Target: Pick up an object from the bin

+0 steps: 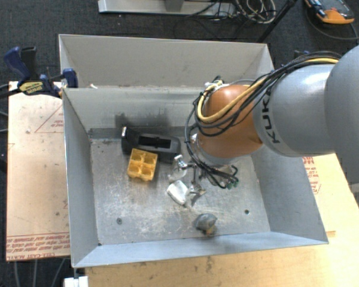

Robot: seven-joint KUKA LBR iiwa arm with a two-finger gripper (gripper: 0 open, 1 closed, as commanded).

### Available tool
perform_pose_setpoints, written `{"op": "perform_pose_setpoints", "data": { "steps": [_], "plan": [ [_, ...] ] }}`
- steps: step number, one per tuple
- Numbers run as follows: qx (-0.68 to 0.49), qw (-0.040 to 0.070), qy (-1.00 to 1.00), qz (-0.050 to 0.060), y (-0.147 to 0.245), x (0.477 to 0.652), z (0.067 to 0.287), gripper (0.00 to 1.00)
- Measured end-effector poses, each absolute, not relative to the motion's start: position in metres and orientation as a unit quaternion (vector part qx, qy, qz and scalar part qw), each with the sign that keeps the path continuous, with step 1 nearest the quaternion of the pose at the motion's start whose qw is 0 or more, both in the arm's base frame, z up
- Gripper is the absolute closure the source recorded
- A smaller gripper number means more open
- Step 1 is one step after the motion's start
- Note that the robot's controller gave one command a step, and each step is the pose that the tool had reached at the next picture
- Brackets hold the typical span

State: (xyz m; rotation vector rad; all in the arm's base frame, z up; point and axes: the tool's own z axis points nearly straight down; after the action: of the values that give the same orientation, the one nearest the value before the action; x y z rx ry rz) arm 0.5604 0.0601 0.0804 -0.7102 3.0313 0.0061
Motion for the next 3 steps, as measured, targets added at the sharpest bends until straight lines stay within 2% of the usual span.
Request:
{"op": "perform_pose_setpoints", "data": {
  "steps": [1,2,3],
  "plan": [
    [-0.233,-0.001,0.972,0.001,0.056,0.554,0.111,1.00],
    [-0.243,0.007,0.970,-0.001,0.074,0.554,0.135,1.00],
    [-0.251,-0.007,0.968,0.002,0.080,0.548,0.136,1.00]
  ]
}}
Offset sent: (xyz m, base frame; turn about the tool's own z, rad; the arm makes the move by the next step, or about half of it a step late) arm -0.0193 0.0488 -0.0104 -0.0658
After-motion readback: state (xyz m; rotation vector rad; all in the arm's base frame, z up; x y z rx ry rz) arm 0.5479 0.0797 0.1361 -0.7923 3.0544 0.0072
